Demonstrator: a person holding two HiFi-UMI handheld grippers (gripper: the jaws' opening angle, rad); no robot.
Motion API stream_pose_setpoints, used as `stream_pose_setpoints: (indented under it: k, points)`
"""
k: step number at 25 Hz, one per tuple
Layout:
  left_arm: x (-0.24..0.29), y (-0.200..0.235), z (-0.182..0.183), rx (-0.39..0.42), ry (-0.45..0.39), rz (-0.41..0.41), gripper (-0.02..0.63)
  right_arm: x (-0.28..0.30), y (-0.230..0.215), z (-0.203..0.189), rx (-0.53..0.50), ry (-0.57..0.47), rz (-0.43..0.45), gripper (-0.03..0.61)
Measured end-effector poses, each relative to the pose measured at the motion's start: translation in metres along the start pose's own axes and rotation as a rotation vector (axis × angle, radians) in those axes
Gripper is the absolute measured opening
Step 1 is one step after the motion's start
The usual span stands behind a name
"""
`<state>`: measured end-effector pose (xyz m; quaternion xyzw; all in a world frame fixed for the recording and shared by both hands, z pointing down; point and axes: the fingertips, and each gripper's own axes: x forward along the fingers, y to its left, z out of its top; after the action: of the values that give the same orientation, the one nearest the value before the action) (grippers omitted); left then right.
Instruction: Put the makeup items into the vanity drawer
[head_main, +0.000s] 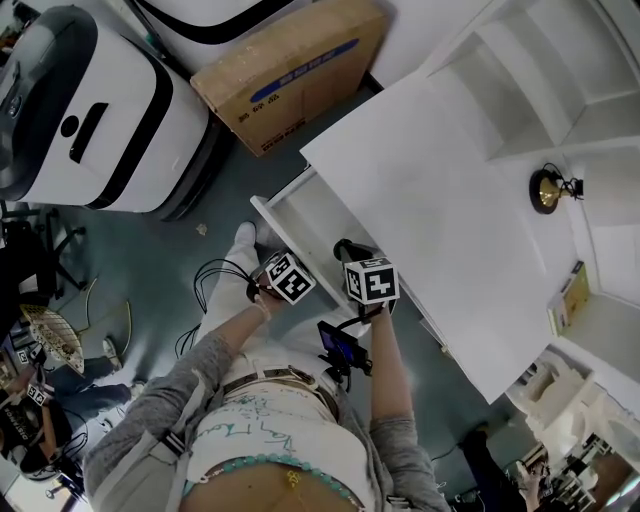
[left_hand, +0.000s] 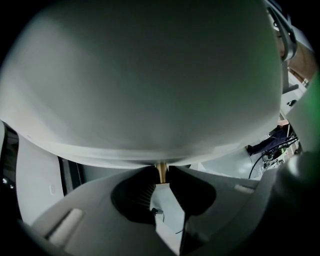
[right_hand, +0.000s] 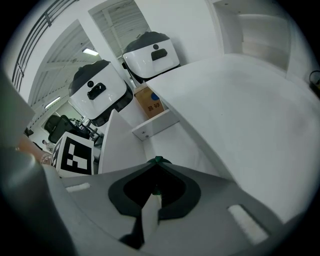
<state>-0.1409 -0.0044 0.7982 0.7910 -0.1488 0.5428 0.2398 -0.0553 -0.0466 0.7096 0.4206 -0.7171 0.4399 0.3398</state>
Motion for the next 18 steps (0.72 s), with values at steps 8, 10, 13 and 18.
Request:
stream_pose_setpoints:
  k: [8,10,13,18]
  points:
    - [0.0,-0.001,0.001,-0.001,-0.004,0.002,0.089,0.007,-0.004,-0.006,-0.016,0.02,0.008,0.029]
    - [0.0,-0.001,0.002,-0.001,-0.006,0.0,0.089,0.011,-0.006,-0.007,-0.031,0.031,0.001,0.029]
    - [0.0,-0.002,0.001,-0.002,-0.007,0.001,0.089,0.018,-0.006,-0.007,-0.056,0.04,-0.007,0.029]
    - [0.001,-0.002,0.001,-0.002,-0.009,0.001,0.089,0.029,-0.007,-0.006,-0.095,0.048,-0.029,0.029]
